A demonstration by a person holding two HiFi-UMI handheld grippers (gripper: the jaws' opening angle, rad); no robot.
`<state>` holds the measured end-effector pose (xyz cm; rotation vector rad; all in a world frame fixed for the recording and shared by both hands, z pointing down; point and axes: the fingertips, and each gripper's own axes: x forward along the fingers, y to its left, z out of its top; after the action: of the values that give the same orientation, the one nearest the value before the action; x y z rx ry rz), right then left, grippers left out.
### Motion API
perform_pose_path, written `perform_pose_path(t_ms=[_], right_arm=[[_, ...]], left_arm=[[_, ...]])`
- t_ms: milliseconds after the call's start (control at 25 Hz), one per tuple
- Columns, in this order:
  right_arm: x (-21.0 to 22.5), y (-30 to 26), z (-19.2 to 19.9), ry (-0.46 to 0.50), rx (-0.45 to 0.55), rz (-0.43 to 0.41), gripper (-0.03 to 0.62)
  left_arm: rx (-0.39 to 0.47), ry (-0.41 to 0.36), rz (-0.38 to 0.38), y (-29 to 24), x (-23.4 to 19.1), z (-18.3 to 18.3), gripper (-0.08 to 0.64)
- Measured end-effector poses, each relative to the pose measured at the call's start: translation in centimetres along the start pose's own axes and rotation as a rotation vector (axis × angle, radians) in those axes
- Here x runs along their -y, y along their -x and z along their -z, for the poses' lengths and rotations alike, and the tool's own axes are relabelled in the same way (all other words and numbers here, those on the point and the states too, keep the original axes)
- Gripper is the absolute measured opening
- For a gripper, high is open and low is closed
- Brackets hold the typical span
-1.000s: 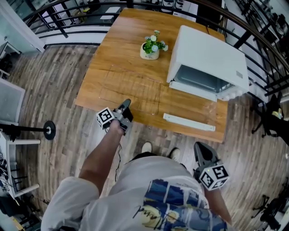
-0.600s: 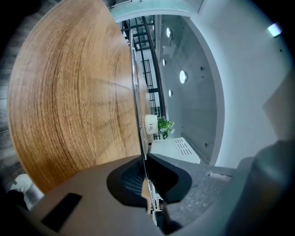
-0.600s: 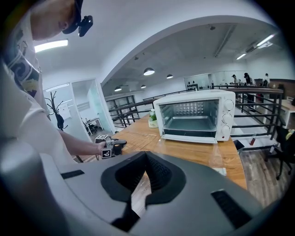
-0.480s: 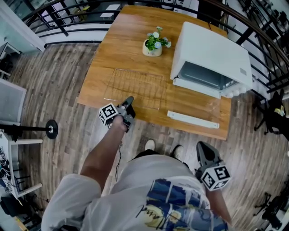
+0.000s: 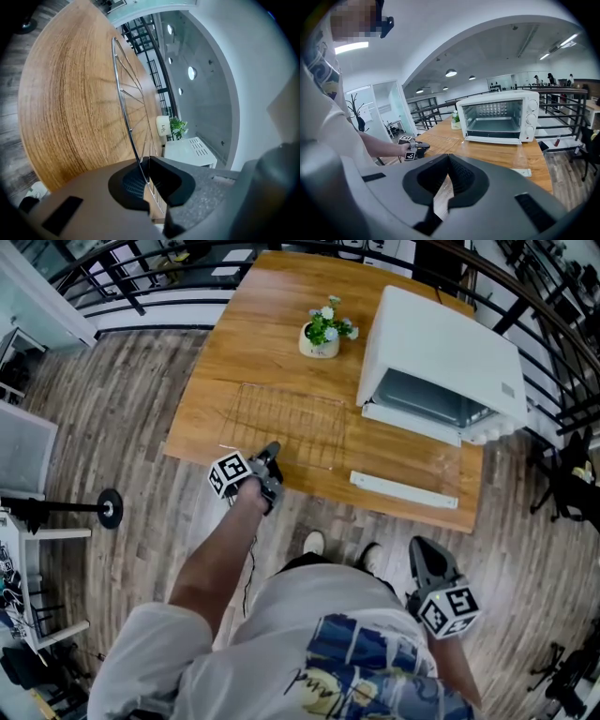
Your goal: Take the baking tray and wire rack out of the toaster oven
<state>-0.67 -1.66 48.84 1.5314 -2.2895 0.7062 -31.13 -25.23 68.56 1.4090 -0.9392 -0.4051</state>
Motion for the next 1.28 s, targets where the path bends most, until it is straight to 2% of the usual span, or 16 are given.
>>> perform_pose_path(t_ms=[200,680,1280], right_arm=[[0.5,0.3,-0.1,-0.001,0.000,0.004,0.002],[2.8,1.4,-0.8,-0.011,0.016,-0.010,0.002],[6.4,2.4,-1.6,-0.002,0.029,-0.039,0.002]], left_arm=[[0.007,-0.036,-0.068,0.0,0.0,-0.2,0.006],[0.050,-0.132,-0.308,0.0,-0.4,0.1,0.074],[0.147,-0.273,-0.610,0.8,-1.6,0.2,0.184]])
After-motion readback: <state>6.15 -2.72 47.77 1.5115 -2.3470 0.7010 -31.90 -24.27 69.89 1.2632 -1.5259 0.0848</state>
